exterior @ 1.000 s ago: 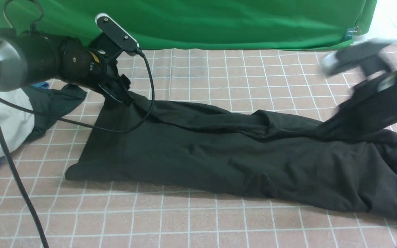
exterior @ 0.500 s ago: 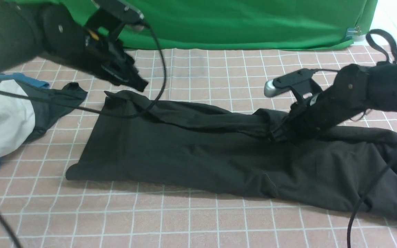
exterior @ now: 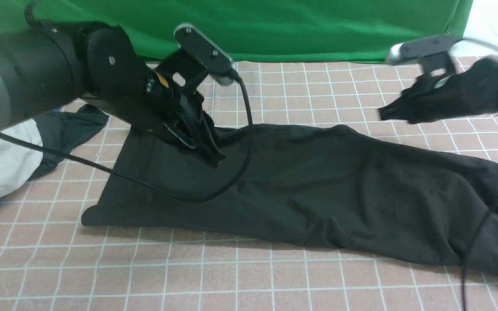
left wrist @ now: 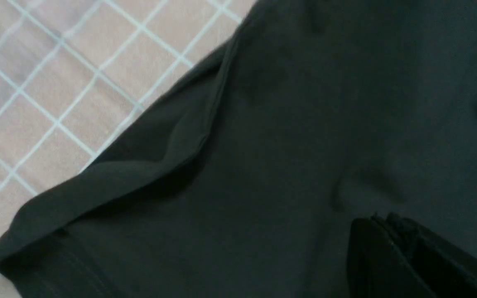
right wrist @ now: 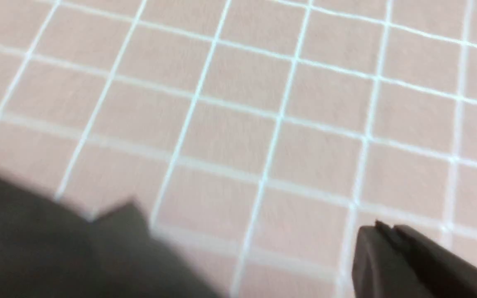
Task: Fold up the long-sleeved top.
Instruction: Use the right arm to clamp the right edge of the fabric
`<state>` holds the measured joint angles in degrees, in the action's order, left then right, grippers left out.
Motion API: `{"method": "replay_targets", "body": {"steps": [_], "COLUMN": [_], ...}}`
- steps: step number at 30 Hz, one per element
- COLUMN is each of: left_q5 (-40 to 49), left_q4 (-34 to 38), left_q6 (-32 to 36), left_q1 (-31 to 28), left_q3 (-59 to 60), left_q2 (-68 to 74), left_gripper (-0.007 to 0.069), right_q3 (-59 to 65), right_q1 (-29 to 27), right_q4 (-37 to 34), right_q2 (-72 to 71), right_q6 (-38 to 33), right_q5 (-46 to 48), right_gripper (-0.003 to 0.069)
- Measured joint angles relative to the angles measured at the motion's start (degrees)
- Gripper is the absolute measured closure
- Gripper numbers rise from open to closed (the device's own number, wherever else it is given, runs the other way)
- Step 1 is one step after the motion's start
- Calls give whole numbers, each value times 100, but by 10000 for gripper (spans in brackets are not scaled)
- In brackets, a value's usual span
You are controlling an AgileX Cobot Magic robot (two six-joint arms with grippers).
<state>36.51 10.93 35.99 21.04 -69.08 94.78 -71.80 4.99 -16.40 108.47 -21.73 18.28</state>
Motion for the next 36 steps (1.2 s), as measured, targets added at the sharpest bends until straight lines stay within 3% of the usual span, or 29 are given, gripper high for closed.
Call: {"method": "replay_targets", "body": {"steps": [4, 8, 16, 22, 29, 36], "left_q5": [-617, -607, 411, 213, -1824, -3030], "left_q4": [-136, 178, 619, 659, 179, -58], "left_q6": [17, 173, 886, 1063, 1038, 883], "left_q1": [-224, -593, -676, -628, -792, -1289], "left_q3": [-48, -489, -1325, -1374, -1385, -1507], "left_q2": [285, 896, 2087, 2154, 2657, 2575], "left_gripper": [606, 606, 606, 606, 606, 606], "right_q3": [603, 1320, 2131, 2300, 2317, 2317], "right_q1": [-159, -185, -234, -240, -240, -240], "right_q4": [0, 0, 47, 47, 49, 417], "right_q2": [-1138, -2111, -3030, -3062, -3062, -3062], "right_q6": [93, 561, 744, 744, 762, 1235], "right_q5": [987, 1606, 1805, 1830, 1976, 1914], "right_gripper": [599, 597, 575, 566, 546, 477]}}
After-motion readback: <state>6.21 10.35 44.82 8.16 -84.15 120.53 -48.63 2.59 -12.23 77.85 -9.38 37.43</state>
